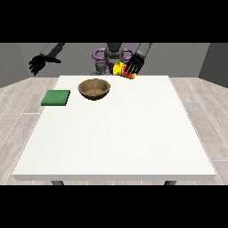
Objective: Pick the cup and pour the ball into the bowl, then pick the bowl and place it on the pad
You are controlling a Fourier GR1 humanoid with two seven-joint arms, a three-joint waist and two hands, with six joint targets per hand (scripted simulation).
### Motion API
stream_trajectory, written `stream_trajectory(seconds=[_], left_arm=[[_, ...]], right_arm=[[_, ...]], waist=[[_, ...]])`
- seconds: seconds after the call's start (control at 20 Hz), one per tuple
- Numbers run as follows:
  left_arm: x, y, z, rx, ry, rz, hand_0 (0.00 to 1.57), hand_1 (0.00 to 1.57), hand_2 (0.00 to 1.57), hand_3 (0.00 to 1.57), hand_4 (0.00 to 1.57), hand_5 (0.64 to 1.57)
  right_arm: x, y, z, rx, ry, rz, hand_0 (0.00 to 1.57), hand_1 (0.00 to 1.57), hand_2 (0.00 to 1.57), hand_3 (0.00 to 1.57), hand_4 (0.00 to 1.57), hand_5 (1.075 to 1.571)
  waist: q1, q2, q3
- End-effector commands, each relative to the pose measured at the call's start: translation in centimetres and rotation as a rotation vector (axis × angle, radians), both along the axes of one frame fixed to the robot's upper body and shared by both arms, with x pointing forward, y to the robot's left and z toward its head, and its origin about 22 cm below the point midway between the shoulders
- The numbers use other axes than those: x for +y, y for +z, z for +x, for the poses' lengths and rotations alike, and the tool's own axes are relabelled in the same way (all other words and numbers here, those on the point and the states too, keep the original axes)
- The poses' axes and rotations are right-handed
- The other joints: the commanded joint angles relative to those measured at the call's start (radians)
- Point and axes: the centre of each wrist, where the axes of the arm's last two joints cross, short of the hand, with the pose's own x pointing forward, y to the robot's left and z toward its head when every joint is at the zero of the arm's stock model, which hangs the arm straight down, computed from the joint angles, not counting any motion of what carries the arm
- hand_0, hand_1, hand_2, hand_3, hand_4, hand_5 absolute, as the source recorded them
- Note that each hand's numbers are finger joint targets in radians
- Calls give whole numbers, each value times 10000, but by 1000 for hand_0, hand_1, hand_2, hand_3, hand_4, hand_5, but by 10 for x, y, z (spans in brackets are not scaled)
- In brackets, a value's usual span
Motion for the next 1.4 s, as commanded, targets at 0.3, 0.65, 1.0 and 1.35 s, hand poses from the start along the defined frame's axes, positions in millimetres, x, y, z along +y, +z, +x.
stream_trajectory(seconds=[0.3,0.65,1.0,1.35], left_arm=[[-65,28,-8,-1134,-10,2475,583,583,1571,1536,881,1571],[-84,44,-15,-1583,-656,4211,455,455,1571,1571,894,1571],[-98,21,-37,-2014,-700,5970,0,0,1571,1571,884,1556],[-110,32,-37,-2165,-1511,8339,0,0,1571,1571,1246,1395]], right_arm=[[0,25,32,-419,441,-91,0,0,0,0,0,1548],[12,32,50,88,379,-490,0,0,0,267,0,1530],[72,31,87,-630,1341,-179,0,0,0,218,0,1527],[52,42,87,-359,1027,12,0,0,0,161,0,1516]], waist=[[-381,464,-4],[-167,226,-7],[-982,878,-9],[-868,698,-10]])
